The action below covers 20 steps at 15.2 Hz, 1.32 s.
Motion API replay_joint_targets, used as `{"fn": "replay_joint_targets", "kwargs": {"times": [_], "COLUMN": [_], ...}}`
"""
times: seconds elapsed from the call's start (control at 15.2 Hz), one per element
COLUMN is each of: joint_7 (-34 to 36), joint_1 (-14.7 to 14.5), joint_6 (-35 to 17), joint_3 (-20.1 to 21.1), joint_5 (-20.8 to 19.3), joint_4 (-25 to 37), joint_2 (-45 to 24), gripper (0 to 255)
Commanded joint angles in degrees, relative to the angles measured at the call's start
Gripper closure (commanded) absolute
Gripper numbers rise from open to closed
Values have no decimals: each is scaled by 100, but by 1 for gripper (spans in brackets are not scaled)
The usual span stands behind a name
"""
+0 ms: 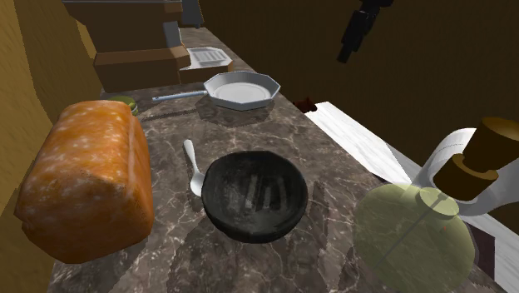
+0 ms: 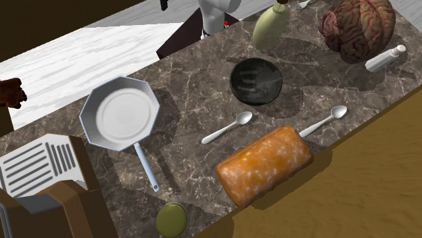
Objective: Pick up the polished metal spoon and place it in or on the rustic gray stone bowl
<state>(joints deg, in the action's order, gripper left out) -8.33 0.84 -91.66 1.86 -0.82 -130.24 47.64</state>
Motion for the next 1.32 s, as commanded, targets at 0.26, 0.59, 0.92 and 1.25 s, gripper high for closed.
{"fn": "replay_joint_targets", "kwargs": {"times": [0.26, 0.59, 0.92, 1.25], "joint_7": [775, 1727, 2657, 3584], "joint_1": [-30, -66, -70, -36], "joint_6": [-156, -417, -737, -1090], "joint_3": [476, 1059, 1627, 2179], "joint_5": [406, 884, 1278, 1527], "joint_4": [-88, -34, 202, 614], "joint_2": [-257, -750, -1420, -2252], "gripper": [0, 0, 0, 0]}}
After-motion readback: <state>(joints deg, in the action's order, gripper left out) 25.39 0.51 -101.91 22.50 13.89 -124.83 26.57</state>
